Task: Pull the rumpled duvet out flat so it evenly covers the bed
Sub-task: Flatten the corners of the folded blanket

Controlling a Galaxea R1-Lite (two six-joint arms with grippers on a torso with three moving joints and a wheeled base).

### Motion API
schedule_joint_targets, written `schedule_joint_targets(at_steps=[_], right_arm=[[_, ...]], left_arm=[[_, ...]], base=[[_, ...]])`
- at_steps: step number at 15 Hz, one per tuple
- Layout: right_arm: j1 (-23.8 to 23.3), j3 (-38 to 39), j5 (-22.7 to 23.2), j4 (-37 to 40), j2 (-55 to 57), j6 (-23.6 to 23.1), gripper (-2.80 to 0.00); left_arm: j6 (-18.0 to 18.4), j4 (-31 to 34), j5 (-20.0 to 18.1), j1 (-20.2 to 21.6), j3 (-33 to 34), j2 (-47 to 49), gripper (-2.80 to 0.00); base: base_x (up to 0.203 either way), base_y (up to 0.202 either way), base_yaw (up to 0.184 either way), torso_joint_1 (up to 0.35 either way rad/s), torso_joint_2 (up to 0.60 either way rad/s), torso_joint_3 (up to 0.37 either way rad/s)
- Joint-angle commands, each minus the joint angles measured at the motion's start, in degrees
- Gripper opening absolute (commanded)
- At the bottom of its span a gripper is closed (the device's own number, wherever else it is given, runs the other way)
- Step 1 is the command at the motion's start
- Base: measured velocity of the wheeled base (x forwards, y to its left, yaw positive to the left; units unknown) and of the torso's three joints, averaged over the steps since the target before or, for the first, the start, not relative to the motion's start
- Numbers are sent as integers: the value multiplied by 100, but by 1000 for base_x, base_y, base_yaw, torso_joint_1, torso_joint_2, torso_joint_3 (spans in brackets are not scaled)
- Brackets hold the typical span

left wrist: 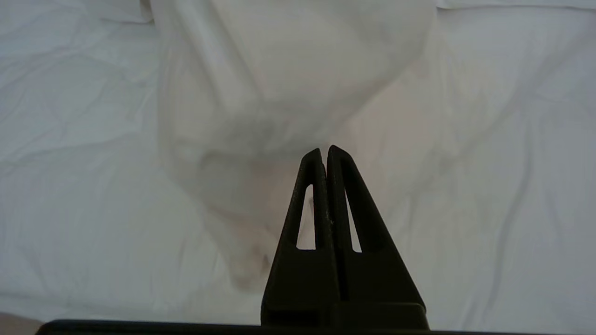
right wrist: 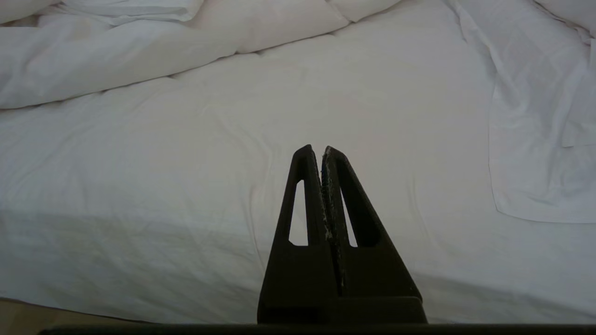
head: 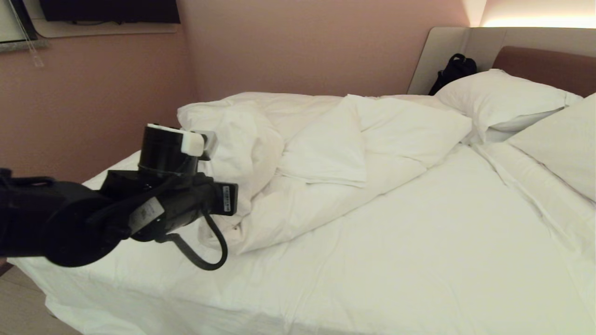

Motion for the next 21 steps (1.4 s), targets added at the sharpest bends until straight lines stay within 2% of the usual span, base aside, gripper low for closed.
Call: schedule_joint_targets(at_steps=[1,3,7,10,13,14,15,18,21], right_arm=[[1,0,0,1,1,-1,-280],[1,0,0,1,1,-1,-280],[1,0,0,1,1,-1,-280],[1,0,0,1,1,1,-280],[1,0,0,1,1,-1,-280],[1,0,0,1,1,-1,-280],[1,0,0,1,1,-1,-280],[1,0,0,1,1,-1,-280],[1,0,0,1,1,-1,-280]], left_arm=[[45,-198,23,92,-166,613,-280],[91,-413,29,120,-279,670,-280],[97,-410,42,107,-313,344,-280],[137,-322,197,103,-682,257,-280],[214,-307,248,114,-1061,668,-280],[226,-310,251,125,-1248,806,-149],[230,-308,253,129,-1385,882,0],[321,-436,287,138,-1349,850,0],[346,-827,295,147,-1263,772,0]], base=[[0,0,0,0,0,0],[0,0,0,0,0,0],[0,0,0,0,0,0],[0,0,0,0,0,0],[0,0,0,0,0,0],[0,0,0,0,0,0],[0,0,0,0,0,0],[0,0,0,0,0,0],[0,0,0,0,0,0]])
